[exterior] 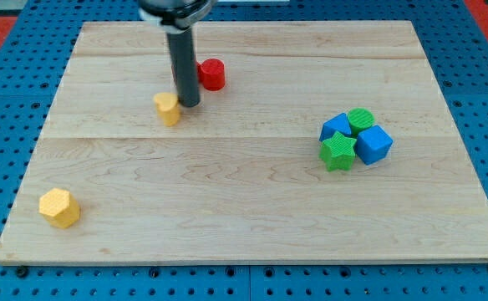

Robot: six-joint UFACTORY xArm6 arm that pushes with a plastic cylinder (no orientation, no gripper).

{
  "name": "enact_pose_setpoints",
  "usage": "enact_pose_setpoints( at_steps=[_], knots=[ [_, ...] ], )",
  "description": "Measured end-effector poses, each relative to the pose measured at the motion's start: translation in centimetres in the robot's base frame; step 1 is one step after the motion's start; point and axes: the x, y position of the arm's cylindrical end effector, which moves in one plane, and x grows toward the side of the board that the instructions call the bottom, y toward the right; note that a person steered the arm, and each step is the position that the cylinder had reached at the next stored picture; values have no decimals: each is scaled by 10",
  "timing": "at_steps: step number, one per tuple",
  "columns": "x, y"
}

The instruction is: Push the yellow heart into the yellow hexagon

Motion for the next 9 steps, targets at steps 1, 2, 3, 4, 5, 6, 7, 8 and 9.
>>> enact_pose_setpoints(
  at_steps=[1,2,3,4,5,6,7,8,9],
  knots=[
    [41,-69],
    [4,-67],
    [-23,-84],
    [27,-124],
    [73,-122],
    [87,-123],
    [76,-132],
    [88,-146],
    [114,-142]
  ],
)
